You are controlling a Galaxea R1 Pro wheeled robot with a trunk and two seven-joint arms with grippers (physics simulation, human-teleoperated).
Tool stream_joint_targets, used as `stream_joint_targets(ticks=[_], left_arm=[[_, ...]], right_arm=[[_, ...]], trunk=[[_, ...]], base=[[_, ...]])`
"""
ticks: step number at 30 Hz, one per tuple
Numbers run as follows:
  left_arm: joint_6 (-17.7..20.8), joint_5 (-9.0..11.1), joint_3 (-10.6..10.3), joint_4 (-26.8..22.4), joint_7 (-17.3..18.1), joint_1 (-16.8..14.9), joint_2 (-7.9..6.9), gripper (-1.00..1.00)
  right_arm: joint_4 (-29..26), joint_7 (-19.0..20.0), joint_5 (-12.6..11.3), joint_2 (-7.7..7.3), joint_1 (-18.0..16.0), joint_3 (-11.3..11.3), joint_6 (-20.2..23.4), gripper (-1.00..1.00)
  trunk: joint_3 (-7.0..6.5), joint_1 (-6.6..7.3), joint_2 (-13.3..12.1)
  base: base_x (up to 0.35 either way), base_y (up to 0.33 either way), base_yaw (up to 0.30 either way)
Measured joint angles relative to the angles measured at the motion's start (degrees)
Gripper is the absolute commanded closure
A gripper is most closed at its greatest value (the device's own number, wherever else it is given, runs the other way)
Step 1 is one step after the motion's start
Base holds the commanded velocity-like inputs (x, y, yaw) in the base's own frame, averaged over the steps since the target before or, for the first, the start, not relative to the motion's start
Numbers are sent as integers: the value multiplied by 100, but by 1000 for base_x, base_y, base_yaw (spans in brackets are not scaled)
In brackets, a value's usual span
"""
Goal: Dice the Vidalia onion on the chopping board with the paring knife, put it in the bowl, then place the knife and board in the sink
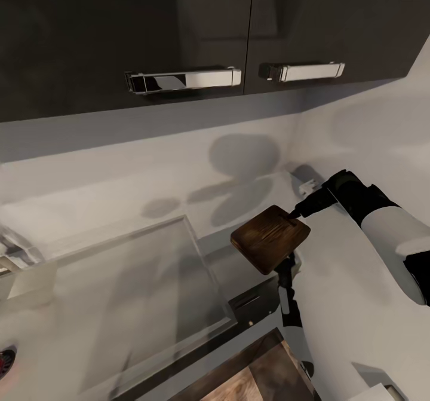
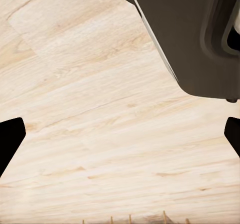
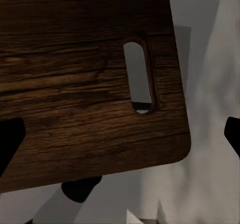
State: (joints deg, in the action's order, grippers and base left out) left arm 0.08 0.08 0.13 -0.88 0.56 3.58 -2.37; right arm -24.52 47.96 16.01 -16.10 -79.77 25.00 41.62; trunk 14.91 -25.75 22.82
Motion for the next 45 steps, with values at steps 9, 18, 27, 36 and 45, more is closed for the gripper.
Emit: stream_joint_targets(ticks=[9, 18, 27, 36, 45], left_arm=[[0, 0, 0, 0, 0, 0, 0, -100], [0, 0, -4, 0, 0, 0, 14, -100], [0, 0, -1, 0, 0, 0, 15, -100], [0, 0, -5, 0, 0, 0, 17, -100], [0, 0, -5, 0, 0, 0, 18, -100]], right_arm=[[-128, -315, 10, -120, 0, -12, 0, -100], [-189, -358, 6, -252, 1, -17, -16, -100], [-204, -364, 2, -258, 0, -339, -17, -100], [-406, -379, 0, -258, 1, -551, -15, -100], [-429, -440, 0, -258, 1, -566, -16, -100]], trunk=[[74, 0, 0], [158, 0, 0], [243, 0, 0], [327, 0, 0], [412, 0, 0]], base=[[0, 0, 0], [0, 0, 0], [0, 0, 0], [0, 0, 0], [0, 0, 0]])
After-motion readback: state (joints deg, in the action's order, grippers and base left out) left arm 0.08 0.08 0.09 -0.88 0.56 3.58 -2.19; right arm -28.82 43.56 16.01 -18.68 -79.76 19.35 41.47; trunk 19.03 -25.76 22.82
